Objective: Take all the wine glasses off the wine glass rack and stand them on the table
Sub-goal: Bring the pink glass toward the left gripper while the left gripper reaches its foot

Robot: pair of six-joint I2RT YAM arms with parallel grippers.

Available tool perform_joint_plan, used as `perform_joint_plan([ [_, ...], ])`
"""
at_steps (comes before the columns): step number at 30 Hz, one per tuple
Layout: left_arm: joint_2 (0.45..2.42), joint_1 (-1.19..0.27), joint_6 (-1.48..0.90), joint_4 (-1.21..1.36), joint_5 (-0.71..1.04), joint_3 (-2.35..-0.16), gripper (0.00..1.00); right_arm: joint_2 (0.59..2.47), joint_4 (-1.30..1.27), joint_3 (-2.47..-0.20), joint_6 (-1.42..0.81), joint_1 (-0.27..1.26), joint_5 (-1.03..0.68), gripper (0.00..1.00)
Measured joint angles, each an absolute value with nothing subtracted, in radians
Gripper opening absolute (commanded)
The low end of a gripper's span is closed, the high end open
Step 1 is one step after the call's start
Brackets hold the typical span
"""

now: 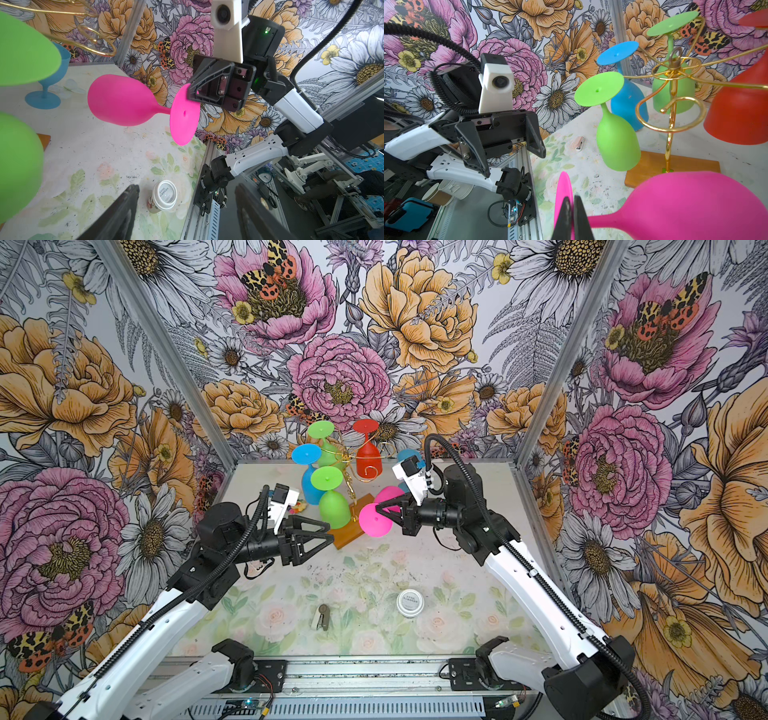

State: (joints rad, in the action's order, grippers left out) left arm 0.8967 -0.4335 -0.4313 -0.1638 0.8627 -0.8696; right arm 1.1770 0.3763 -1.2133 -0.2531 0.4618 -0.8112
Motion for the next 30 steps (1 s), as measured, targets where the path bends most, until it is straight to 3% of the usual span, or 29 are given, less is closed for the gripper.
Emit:
perform_joint_plan([
  [30, 1.095, -0.568, -0.492, -0.017, 0.888, -0.905, 0.26, 1.177, 0.376, -1.211, -0.268, 0.525, -0.861, 0.0],
])
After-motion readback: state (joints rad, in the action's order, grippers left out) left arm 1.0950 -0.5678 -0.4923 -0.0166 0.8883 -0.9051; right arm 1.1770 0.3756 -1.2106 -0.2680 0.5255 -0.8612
